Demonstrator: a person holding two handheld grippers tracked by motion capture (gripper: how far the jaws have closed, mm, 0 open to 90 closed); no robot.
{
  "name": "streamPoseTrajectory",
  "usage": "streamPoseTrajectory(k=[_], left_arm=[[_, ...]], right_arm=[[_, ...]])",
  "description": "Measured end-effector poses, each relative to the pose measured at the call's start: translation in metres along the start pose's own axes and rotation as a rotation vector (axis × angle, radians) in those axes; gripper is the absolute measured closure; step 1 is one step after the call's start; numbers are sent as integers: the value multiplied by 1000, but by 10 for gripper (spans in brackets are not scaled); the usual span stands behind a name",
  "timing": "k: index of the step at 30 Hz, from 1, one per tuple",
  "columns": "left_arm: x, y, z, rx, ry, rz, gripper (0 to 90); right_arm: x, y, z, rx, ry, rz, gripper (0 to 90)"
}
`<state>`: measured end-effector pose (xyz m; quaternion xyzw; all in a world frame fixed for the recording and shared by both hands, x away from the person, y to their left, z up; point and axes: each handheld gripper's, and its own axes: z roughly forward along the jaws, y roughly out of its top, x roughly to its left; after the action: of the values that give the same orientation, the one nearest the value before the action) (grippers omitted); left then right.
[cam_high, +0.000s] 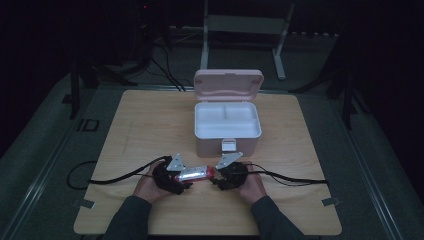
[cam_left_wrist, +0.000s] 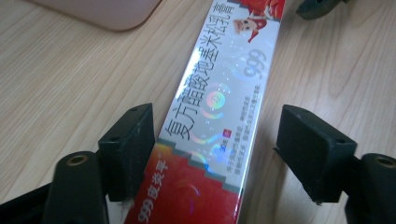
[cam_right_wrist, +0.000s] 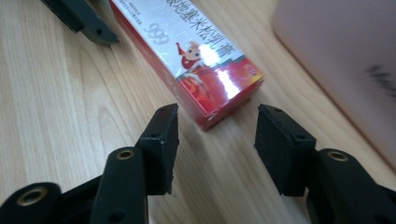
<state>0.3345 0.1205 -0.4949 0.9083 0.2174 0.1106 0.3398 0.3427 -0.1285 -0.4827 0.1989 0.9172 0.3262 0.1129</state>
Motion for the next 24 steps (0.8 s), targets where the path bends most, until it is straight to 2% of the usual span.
streamPoseTrajectory(k=[1,3,5,8,9,10,11,12,13,17,19,24], left_arm=[[0,5,1,-8,-5,-2,319],[1,7,2,-8,-6,1,323],[1,12,5,-4,-14,3,339],[1,18,13,33,-23,15,367],[1,18,14,27,-29,10,398],[1,19,14,26,-27,6,398],[1,19,13,30,-19,-4,420],[1,18,12,32,-11,-6,480],[1,17,10,39,-2,-10,480],[9,8,0,67,43,-60,491],[18,-3,-10,83,79,-109,493],[38,-22,-28,110,161,-192,493]], right_arm=[[-2,0,-7,3,-18,-11,479],[-3,0,-11,-2,-26,-8,479],[-8,-3,-22,-9,-48,-3,473],[-13,-6,-32,-14,-70,5,469],[-14,-7,-35,-14,-77,7,467],[-14,-7,-35,-14,-77,7,467],[-15,-8,-37,-14,-82,5,466],[-19,-11,-45,-12,-99,8,465],[-19,-11,-45,-12,-99,8,465],[-26,-15,-59,-12,-127,20,463],[-30,-18,-69,-13,-145,25,461],[-39,-24,-81,-14,-177,38,458]])
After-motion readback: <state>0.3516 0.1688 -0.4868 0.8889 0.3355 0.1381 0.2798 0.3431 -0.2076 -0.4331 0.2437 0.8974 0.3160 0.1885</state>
